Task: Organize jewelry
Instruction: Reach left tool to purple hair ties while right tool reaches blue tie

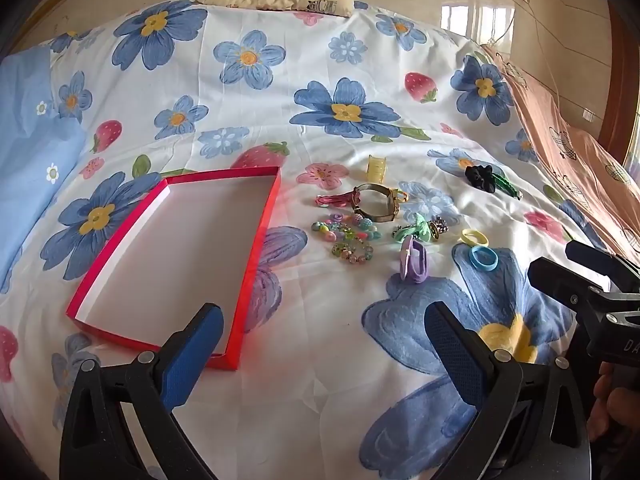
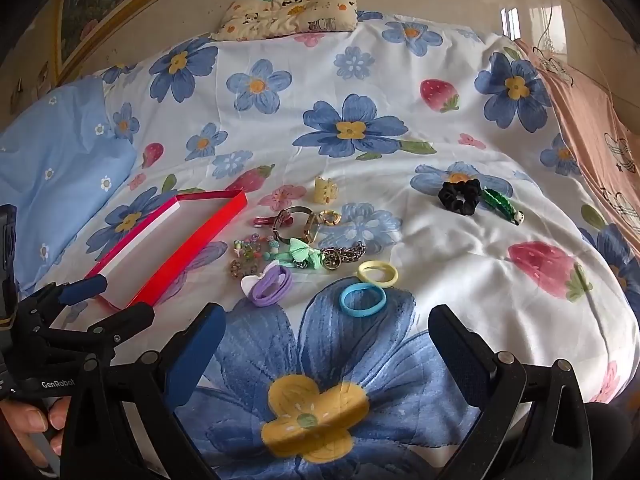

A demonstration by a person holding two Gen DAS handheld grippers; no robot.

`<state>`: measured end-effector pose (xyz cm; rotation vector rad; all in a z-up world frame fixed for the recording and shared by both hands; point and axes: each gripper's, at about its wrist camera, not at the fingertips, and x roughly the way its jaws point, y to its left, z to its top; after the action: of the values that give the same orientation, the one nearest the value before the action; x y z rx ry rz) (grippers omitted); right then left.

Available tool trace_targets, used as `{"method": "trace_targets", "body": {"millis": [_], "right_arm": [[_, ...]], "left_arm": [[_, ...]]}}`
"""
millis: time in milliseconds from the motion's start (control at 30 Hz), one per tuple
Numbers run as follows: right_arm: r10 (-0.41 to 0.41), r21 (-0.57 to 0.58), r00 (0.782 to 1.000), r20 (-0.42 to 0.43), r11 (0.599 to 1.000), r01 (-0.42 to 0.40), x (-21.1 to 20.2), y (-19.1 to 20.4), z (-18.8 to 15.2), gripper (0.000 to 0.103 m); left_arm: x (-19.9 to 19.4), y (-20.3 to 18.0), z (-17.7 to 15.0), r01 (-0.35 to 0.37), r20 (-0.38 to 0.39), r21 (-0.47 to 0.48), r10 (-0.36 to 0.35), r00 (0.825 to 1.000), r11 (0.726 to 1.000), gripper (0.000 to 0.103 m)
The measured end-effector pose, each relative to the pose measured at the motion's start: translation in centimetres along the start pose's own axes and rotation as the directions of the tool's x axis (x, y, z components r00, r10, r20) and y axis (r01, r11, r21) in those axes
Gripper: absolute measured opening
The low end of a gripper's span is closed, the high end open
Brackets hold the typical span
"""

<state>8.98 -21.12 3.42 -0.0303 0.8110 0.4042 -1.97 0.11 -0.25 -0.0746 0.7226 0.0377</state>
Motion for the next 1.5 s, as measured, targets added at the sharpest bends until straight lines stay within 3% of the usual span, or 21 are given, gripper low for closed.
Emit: {"method": "trace_targets", "body": {"millis": [967, 1233, 1267, 1367, 1433, 1500], "right_arm": [[0.016, 0.013, 1.0, 0.004, 1.0, -0.016, 0.2, -0.3, 0.1, 0.102], [0.031, 0.049, 0.998, -0.059, 0.998, -0.028, 1.2, -1.7, 0.1, 0.102], [0.043, 0.073, 0.994, -0.097, 0.997, -0.036, 1.4, -1.9, 0.1, 0.1], [0.053, 0.091, 0.993, -0.106, 0.995, -0.043, 1.9, -2.8, 0.2, 0.099], [0.032, 0.076, 0.995, -0.092, 0.997, -0.025, 2.4, -3.0, 0.3, 0.093], [0.037, 0.084, 0.993, -0.108, 0.996, -0.028, 3.0, -3.4, 0.4, 0.08]], "left_arm": [[0.6, -0.3, 0.1, -0.001, -0.011, 0.004, 0.001, 1.0, 1.0, 0.102], [2.5, 0.0, 1.3, 0.067, -0.063, -0.023, -0.069, 0.996, 0.997, 0.101], [2.8, 0.1, 1.6, 0.076, -0.067, -0.025, -0.078, 0.995, 0.997, 0.101], [3.9, 0.2, 2.4, 0.096, -0.081, -0.02, -0.097, 0.992, 0.995, 0.1], [4.7, 0.1, 2.9, 0.107, -0.089, -0.015, -0.108, 0.99, 0.994, 0.096], [5.5, -0.2, 3.2, 0.118, -0.098, -0.011, -0.119, 0.988, 0.993, 0.094]]}}
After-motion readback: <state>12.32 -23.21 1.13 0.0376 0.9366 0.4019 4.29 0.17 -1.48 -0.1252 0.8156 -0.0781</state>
